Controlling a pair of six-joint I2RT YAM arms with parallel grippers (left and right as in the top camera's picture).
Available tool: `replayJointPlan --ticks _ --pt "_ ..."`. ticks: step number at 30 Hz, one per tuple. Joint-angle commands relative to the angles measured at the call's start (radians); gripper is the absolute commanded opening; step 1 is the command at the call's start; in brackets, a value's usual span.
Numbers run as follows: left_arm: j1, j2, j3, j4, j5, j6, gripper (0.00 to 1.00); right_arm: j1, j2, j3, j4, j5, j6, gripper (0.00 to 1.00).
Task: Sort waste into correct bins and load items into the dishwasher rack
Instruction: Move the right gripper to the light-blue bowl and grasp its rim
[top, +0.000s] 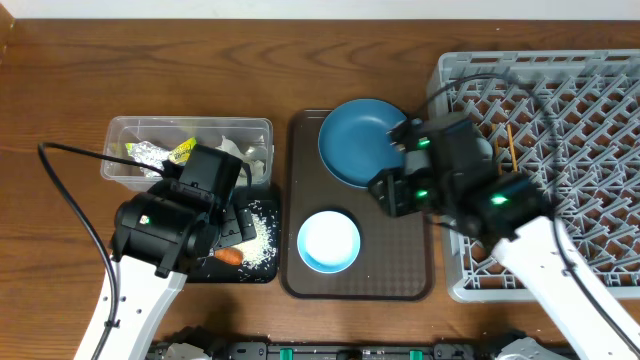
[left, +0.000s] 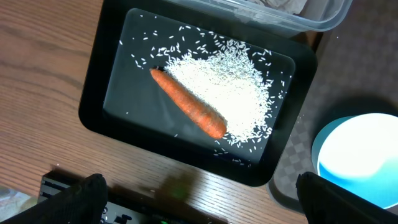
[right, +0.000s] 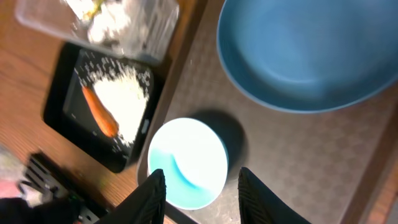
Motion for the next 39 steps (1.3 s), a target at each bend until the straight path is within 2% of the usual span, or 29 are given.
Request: replayJointPlan --ticks 1,6,19,27,39 --pt "0.005 0.003 -0.006 -0.006 -0.005 0.003 1.0 0.088 0.061 0.01 -0.001 0.152 0.064 0.37" --pt "0.005 0.003 -0.006 -0.006 -0.005 0.003 1.0 0.171 0.164 0.01 -0.001 0.272 0.103 0.37" --pt "0.005 0.003 -0.006 -0.006 -0.005 0.003 1.0 0.242 0.378 0.01 0.007 0.27 0.113 0.35" --pt "0.005 0.003 -0.006 -0.006 -0.005 0.003 1.0 0.249 0.43 0.01 0.007 0.267 0.114 0.35" --pt "0.005 0.003 -0.006 -0.006 -0.005 0.003 1.0 0.249 0.451 0.006 -0.002 0.266 0.113 0.27"
